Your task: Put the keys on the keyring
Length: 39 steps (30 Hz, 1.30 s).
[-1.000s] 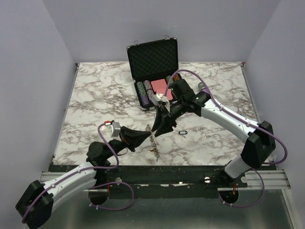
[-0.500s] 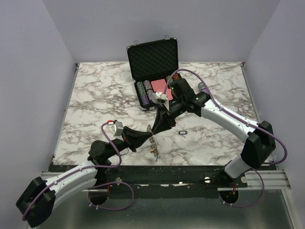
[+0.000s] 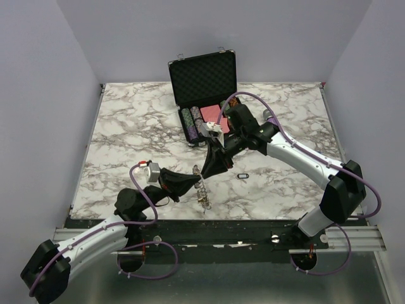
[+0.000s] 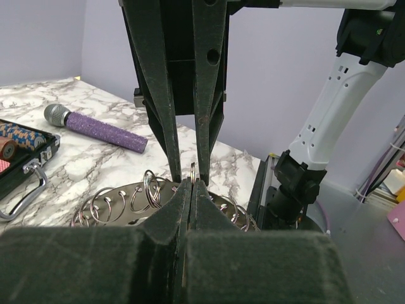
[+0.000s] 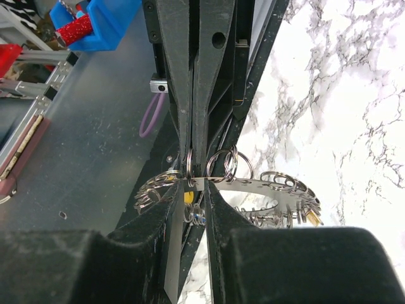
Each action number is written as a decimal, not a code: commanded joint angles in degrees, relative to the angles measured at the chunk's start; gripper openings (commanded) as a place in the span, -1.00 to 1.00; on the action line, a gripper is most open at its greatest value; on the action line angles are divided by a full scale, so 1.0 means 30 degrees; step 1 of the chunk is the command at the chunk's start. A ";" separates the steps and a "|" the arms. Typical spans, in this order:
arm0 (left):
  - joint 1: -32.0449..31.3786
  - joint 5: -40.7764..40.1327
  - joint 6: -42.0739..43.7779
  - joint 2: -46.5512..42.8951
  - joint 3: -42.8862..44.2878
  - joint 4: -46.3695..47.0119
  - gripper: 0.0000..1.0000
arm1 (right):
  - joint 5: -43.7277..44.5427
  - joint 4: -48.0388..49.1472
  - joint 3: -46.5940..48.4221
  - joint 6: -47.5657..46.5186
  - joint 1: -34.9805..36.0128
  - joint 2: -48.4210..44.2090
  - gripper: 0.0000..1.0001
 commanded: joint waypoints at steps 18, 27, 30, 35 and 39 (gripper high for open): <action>-0.0042 -0.0435 0.0387 -0.0478 0.0126 -0.0599 -1.00 | 0.0798 -0.0489 0.0201 -0.0553 0.0530 0.0595 -0.99; -0.0071 0.0503 0.2175 -0.3935 0.1884 -0.9917 0.17 | 0.4604 -1.0674 0.5526 -0.8077 0.0968 0.2611 -0.99; -0.0042 0.0532 0.2058 -0.4056 0.1855 -0.9747 0.21 | 0.6478 -1.3612 0.7493 -0.9315 0.1554 0.3581 -0.99; -0.0042 0.0883 0.2877 -0.3266 0.2615 -1.0508 0.12 | 0.9995 -1.5110 0.9428 -0.9346 0.2639 0.4197 -0.99; -0.0071 0.1264 0.3726 -0.2475 0.2588 -0.9574 0.00 | 1.0908 -1.5406 1.0047 -0.9434 0.2816 0.4316 -0.99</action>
